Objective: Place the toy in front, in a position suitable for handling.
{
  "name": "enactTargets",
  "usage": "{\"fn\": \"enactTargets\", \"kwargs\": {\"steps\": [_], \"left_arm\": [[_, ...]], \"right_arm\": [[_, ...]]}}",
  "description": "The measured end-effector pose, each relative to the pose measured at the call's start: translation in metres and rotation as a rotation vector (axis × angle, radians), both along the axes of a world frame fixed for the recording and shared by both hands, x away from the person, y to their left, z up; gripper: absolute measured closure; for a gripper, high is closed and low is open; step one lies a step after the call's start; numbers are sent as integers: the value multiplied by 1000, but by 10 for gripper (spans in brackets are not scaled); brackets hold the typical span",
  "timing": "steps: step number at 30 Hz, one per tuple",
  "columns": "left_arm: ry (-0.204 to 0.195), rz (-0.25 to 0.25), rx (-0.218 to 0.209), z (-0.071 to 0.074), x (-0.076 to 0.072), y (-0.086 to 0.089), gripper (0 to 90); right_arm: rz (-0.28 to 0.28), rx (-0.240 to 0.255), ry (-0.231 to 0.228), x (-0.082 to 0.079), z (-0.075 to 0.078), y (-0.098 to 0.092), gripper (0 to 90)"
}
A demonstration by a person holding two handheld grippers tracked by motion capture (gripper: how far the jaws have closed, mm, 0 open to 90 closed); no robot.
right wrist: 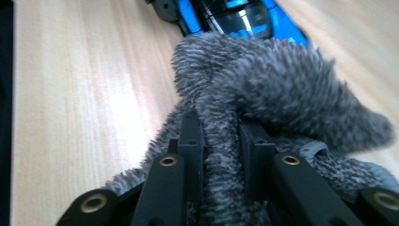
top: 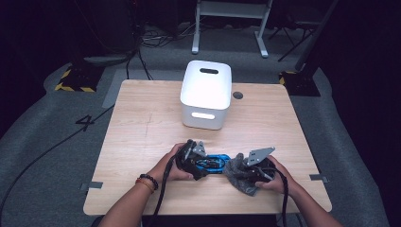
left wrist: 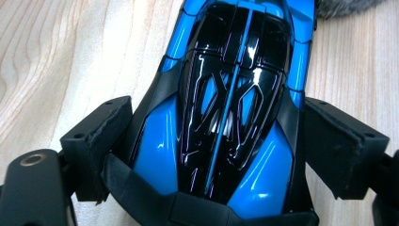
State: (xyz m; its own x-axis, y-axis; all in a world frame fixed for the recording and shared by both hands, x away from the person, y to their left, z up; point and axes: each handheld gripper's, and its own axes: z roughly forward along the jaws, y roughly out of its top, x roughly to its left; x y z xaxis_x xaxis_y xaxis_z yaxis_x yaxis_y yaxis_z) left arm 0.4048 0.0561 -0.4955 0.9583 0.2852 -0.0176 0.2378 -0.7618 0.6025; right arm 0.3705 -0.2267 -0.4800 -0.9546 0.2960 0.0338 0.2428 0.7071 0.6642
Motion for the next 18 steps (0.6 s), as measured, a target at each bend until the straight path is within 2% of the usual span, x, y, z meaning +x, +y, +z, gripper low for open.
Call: {"fn": "enactTargets", "kwargs": {"steps": [3, 6, 7, 8, 10, 11, 14, 18], "left_arm": [[3, -10, 2, 0, 0, 2, 164], [13, -9, -6, 1, 1, 4, 176], [20, -4, -11, 1, 1, 3, 175], [36, 9, -20, 1, 2, 2, 174], [64, 36, -42, 2, 3, -1, 163], [68, 41, -45, 2, 2, -2, 159], [43, 41, -27, 6, 2, -6, 140], [36, 34, -22, 14, 2, -12, 156]], "right_arm": [[-64, 23, -21, 6, 5, -12, 727], [-208, 42, -54, 18, 6, -29, 728], [-243, 40, -49, 22, 4, -31, 729], [-253, 40, -38, 25, 1, -31, 729], [-239, 11, -39, 26, -6, -23, 730], [-225, -3, -57, 24, -8, -18, 730], [-193, -10, -49, 23, -6, -11, 737], [-170, 14, -17, 22, -7, -12, 740]]}}
